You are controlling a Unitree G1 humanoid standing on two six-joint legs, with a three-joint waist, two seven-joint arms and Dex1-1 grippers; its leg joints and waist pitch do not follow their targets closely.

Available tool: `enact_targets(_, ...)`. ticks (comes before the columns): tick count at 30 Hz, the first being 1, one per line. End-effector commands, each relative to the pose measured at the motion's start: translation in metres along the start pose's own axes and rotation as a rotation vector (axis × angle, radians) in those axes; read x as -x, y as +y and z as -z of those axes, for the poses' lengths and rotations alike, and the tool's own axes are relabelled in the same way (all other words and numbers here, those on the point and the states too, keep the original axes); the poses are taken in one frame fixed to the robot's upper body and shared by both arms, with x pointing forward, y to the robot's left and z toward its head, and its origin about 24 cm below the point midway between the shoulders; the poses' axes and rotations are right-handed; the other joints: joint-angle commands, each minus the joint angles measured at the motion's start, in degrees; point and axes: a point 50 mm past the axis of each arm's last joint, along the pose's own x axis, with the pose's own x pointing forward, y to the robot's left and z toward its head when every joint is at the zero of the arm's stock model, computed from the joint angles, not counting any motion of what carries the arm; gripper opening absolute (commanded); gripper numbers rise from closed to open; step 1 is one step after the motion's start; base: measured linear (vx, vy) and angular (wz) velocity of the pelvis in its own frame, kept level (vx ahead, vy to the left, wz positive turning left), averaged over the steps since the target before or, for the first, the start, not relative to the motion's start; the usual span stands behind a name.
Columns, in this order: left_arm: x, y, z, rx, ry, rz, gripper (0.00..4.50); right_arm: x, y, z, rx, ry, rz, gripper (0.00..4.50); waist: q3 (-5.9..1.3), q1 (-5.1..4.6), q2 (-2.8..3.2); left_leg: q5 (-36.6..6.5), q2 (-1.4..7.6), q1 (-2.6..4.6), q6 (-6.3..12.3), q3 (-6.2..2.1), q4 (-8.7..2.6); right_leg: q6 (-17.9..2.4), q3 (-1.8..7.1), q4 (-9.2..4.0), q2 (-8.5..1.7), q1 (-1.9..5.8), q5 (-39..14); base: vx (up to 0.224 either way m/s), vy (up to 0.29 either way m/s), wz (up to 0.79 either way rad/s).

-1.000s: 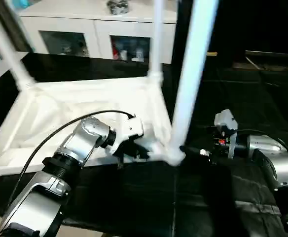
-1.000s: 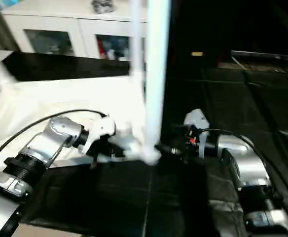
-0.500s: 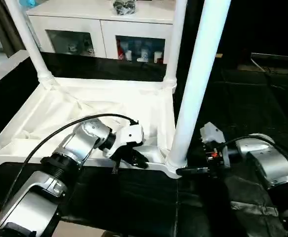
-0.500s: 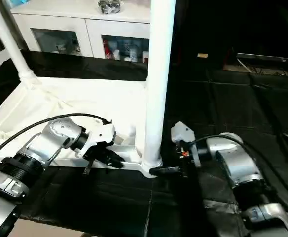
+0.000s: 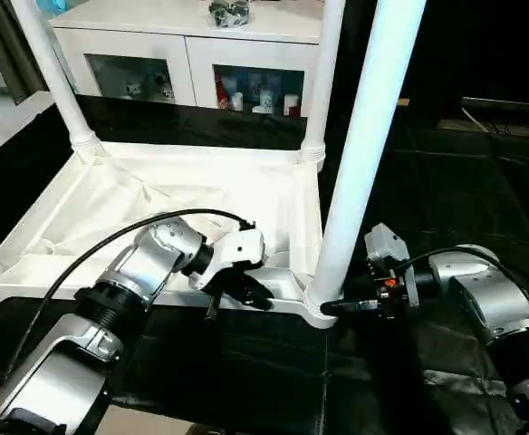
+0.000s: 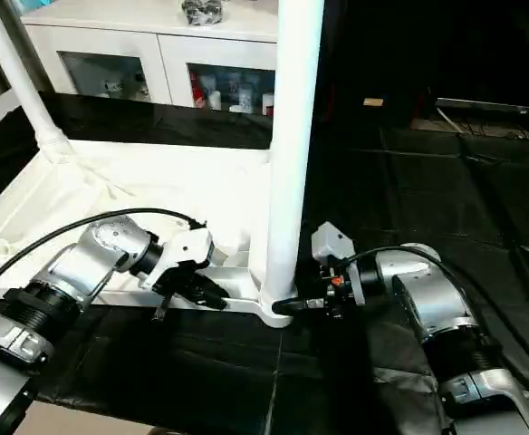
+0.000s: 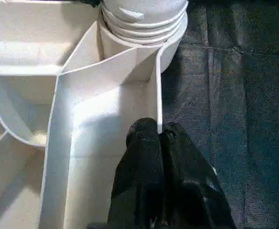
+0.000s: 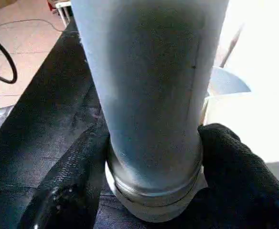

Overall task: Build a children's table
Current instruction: Rotate leg to tighten

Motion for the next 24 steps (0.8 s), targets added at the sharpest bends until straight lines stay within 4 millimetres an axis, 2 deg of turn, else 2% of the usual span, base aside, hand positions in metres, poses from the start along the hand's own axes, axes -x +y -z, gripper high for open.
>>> enact_targets(1,-0.007,-0.005,-0.005,-0.051,0.023,0.083,0.00,-0.002,-0.001,-0.002,0.010,0.008,-0.013,2.74,-4.65,-0.27,-0.80,-7.1,3.48,1.08,5.17,-1.04,-3.35,-10.5,3.34,-3.92,-5.63,3.07,-12.6,0.000,0.000,0.00)
enact_targets(10,-0.008,-0.005,-0.006,-0.041,0.010,0.073,0.00,-0.005,0.002,-0.001,-0.001,-0.005,-0.016,2.59,-4.71,-0.33,-0.71,-6.9,3.48,1.07,5.22,-1.07,-3.32,-10.8,3.30,-3.83,-5.57,3.13,-11.8,0.000,0.000,0.00)
enact_targets(14,-0.011,0.001,-0.010,0.028,-0.049,0.003,0.00,-0.010,0.002,0.001,-0.077,-0.041,0.041,2.59,-4.63,-0.46,-0.71,-6.8,3.52,1.11,5.21,-1.06,-3.36,-11.1,3.32,-3.78,-5.44,3.09,-11.7,0.000,0.000,0.00)
enact_targets(17,-0.016,0.011,-0.019,0.092,-0.116,-0.110,0.00,-0.019,-0.003,0.003,-0.132,-0.074,0.171,2.58,-4.32,-0.60,-0.77,-8.7,3.42,1.34,4.12,-0.99,-3.42,-10.5,3.33,-4.39,-5.56,2.85,-15.3,0.000,0.000,0.00)
enact_targets(18,-0.019,0.016,-0.023,0.121,-0.141,-0.168,0.00,-0.026,-0.007,0.003,-0.166,-0.100,0.250,2.58,-4.19,-0.69,-0.67,-10.2,3.27,1.53,3.20,-1.04,-3.46,-9.7,3.28,-4.84,-5.76,2.78,-18.8,0.000,0.000,0.00)
enact_targets(20,-0.021,0.018,-0.026,0.135,-0.152,-0.198,0.00,-0.030,-0.009,0.003,-0.189,-0.115,0.291,2.56,-4.05,-1.37,-0.85,-11.5,3.03,1.43,1.85,-1.33,-3.77,-7.8,2.99,-5.25,-5.74,2.95,-22.8,0.000,0.000,0.00)
enact_targets(21,-0.026,0.024,-0.034,0.184,-0.186,-0.272,0.00,-0.046,-0.013,0.000,-0.251,-0.172,0.400,2.55,-3.97,-1.73,-0.82,-12.1,2.95,1.31,1.55,-1.39,-3.81,-7.1,2.95,-5.32,-5.76,3.06,-24.0,0.000,0.000,0.00)
enact_targets(22,-0.028,0.026,-0.037,0.196,-0.193,-0.290,0.00,-0.050,-0.015,-0.001,-0.267,-0.186,0.426,2.55,-3.84,-2.09,-0.75,-12.4,2.97,1.33,1.27,-1.43,-3.95,-6.9,2.97,-5.52,-5.78,2.85,-24.6,0.000,0.000,0.00)
enact_targets(24,-0.031,0.029,-0.042,0.221,-0.206,-0.328,0.00,-0.058,-0.016,-0.003,-0.291,-0.197,0.474,2.54,-3.88,-2.96,-0.98,-13.3,2.68,1.26,0.90,-1.56,-3.93,-6.3,2.70,-5.80,-5.79,3.04,-26.0,0.000,0.000,0.00)
